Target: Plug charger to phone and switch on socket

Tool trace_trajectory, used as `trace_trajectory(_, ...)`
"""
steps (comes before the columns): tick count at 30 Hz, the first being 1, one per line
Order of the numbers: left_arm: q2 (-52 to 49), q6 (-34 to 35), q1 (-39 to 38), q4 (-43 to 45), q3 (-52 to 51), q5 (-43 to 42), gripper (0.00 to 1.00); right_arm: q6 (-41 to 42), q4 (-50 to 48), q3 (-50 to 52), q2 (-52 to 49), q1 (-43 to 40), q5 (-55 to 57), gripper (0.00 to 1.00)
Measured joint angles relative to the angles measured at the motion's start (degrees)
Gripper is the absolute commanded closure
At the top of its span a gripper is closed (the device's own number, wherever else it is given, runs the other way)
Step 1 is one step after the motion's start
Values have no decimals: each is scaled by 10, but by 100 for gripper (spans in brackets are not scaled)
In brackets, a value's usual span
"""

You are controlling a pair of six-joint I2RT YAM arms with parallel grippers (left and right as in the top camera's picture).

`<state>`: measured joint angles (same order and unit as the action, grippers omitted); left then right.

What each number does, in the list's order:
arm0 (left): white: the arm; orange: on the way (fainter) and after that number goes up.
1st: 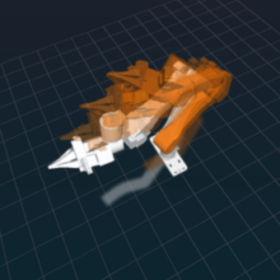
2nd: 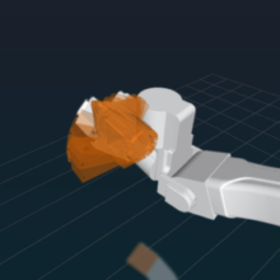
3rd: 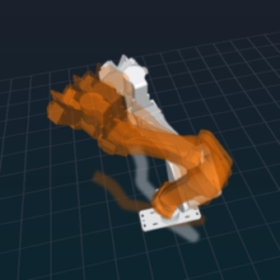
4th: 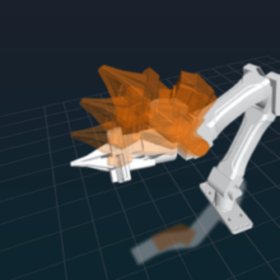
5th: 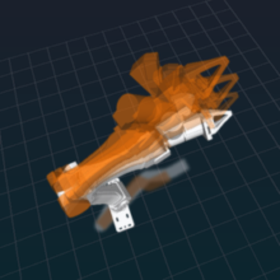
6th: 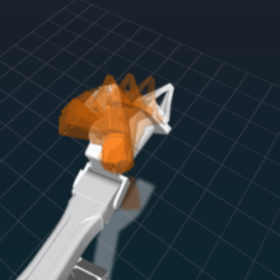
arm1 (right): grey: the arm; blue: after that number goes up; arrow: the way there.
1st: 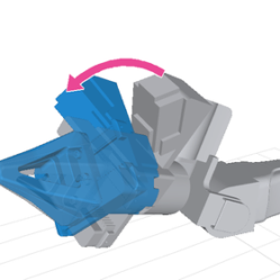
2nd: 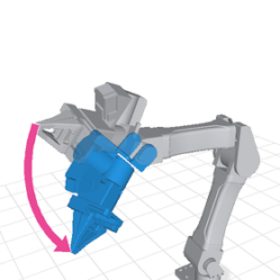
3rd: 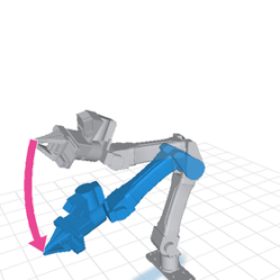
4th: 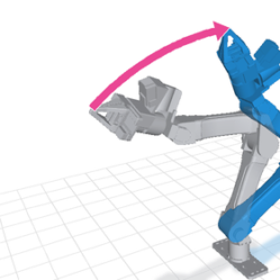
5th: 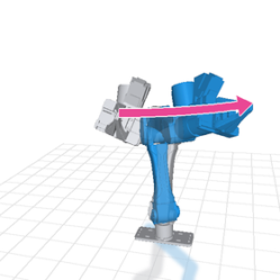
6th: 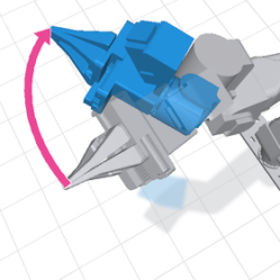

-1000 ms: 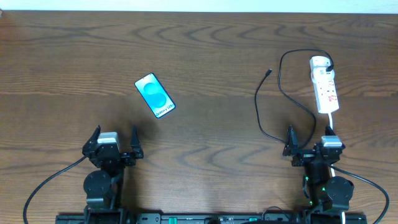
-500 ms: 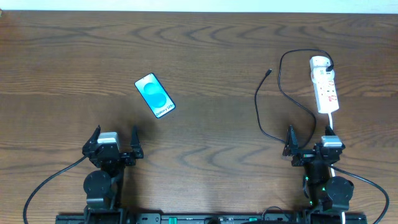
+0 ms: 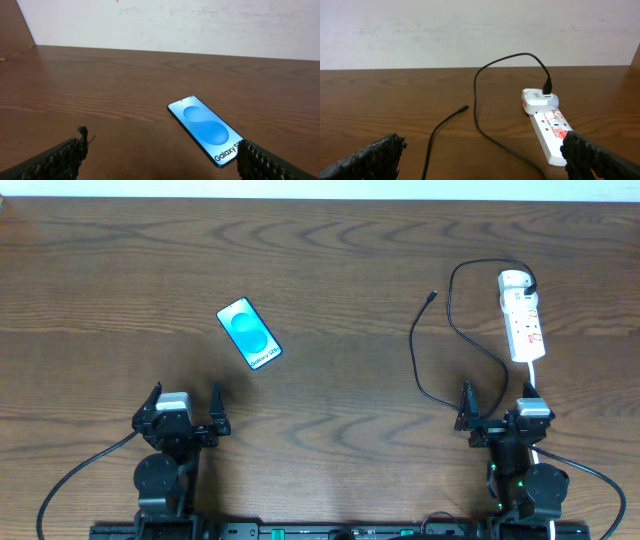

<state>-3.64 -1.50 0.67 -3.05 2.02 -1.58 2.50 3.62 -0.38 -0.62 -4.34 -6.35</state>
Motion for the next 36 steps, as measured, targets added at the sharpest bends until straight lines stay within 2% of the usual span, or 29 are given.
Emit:
trace_trajectory(13, -9, 15, 0, -10, 50, 0, 2, 0, 0, 0, 0, 0, 0, 1)
trace_trajectory(21, -69, 17, 0, -16, 95, 0, 2, 0, 0, 0, 0, 0, 0, 1)
trace_trajectory(36, -260, 31, 0, -143, 328, 0, 2, 0, 0, 0, 0, 0, 0, 1)
